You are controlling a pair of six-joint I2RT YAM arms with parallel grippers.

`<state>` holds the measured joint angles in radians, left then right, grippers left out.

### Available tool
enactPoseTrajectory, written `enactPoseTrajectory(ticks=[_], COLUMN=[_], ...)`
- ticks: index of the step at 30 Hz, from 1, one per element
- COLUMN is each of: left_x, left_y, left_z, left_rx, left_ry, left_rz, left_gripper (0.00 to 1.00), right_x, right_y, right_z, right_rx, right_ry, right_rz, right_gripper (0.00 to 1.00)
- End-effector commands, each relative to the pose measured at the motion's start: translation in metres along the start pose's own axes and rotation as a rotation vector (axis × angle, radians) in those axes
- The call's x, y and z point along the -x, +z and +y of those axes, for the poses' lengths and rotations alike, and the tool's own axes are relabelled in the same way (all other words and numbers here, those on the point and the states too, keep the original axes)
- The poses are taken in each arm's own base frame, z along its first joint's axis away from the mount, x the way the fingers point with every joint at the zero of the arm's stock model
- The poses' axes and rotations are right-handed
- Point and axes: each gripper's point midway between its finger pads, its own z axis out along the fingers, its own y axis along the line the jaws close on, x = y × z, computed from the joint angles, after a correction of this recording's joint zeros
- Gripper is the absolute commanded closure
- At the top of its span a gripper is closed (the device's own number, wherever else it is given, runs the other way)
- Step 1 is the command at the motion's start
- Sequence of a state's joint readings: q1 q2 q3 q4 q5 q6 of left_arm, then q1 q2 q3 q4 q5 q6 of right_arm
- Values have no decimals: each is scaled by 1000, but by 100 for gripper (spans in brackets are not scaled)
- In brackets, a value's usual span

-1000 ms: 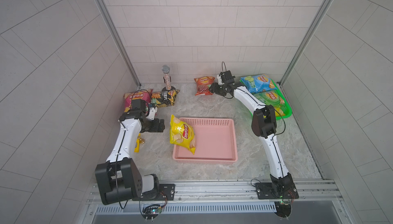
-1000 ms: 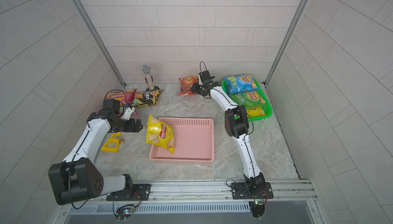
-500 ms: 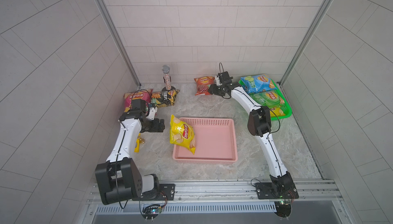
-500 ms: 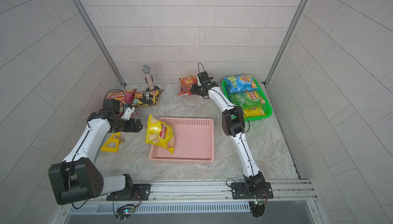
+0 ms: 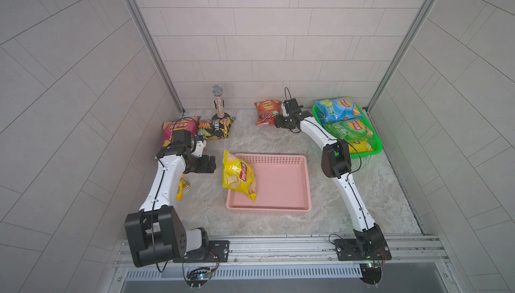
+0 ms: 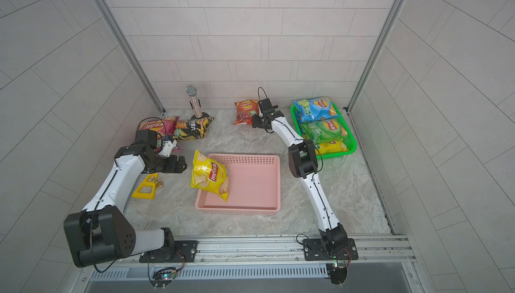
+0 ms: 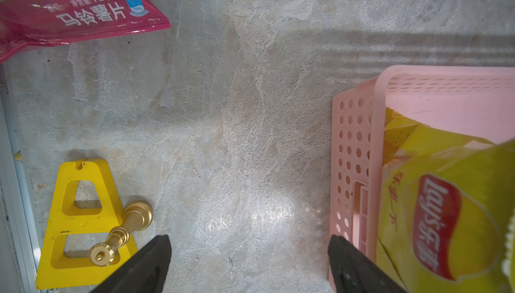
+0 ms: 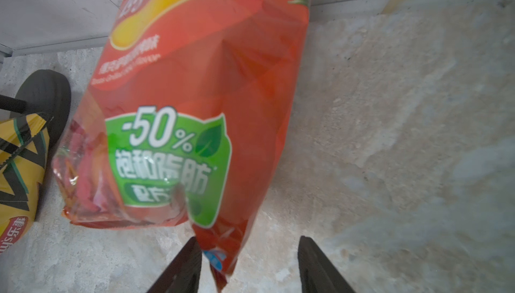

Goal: Put the potato chips into the basket
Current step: Pick up the potato chip from the center of the board.

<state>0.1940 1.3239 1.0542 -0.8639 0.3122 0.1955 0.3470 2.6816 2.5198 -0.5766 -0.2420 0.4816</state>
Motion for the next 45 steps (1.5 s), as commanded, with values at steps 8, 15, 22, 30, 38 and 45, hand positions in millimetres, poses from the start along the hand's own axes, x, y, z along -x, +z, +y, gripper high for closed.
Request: enactPoseTrajectory(ticks=[8,15,22,30,38,45], left_x=[-4,-4,-4,-3,-2,1], left_y=[6,4,4,3,1,-4], left_z=[2,2,1,1,-1,-1], left_rx=[0,3,3,-1,-5,2], left_ry=[0,1,0,0,2,6], left_rz=[20,17,16,13,6,-11], left_gripper=[5,5,5,5,5,5], right_x=[19,13,14,30,40,39], right_y=[9,23,17,-21,-80,-141], right_z=[6,6,7,12,24,38], right_rx=[25,50,43,13,13,52], right_ry=[-28,-15,-33,-116,-240,-296], right_rz=[-81,-79,-73,-105,-138,-166], right_gripper=[40,49,74,100,100,100])
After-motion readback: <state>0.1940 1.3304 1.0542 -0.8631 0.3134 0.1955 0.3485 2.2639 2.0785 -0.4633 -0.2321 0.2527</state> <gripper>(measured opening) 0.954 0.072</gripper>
